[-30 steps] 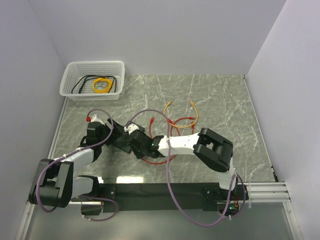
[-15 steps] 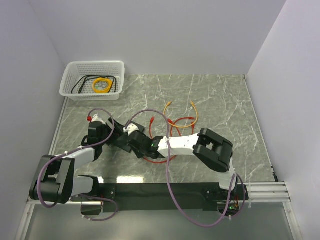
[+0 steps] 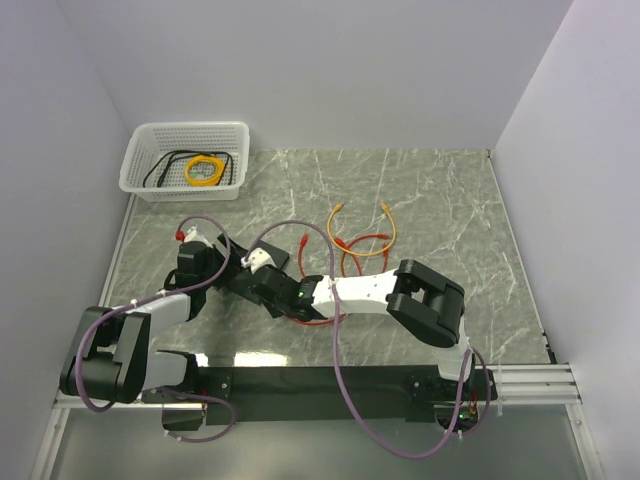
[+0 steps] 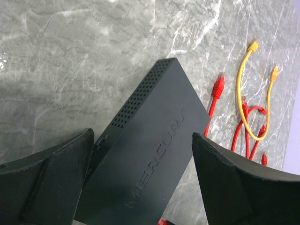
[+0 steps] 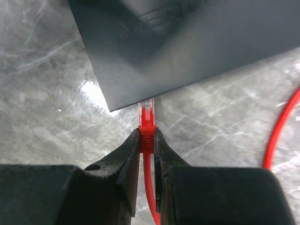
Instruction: Insert the plug into the switch port
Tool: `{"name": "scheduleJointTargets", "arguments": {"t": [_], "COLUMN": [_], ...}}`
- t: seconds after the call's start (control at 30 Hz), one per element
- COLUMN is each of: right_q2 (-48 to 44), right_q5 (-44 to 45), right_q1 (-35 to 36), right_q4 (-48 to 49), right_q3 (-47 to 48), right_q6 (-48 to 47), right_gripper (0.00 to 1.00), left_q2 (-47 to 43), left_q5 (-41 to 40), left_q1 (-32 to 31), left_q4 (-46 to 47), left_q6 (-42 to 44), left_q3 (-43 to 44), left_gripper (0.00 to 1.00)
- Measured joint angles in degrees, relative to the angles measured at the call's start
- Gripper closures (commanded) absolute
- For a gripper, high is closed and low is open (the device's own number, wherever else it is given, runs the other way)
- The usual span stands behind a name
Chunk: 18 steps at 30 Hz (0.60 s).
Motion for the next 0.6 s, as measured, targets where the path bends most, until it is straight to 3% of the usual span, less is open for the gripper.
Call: {"name": "scheduleJointTargets", "arguments": {"t": [0.6], "right_q2": [1.42], "right_q5": [2.40], "right_q1": [0.09], "right_q4": [-0.83], "right_q3": [2.12], "right_q6": [-4.83], "right_gripper": [1.00], "left_q2": [1.75], "left_q5": [-0.59], "left_q1": [-0.15], "left_q4": [1.16], "left_q6": [0.55], "left_q3": [0.85], "left_gripper": [0.09]}}
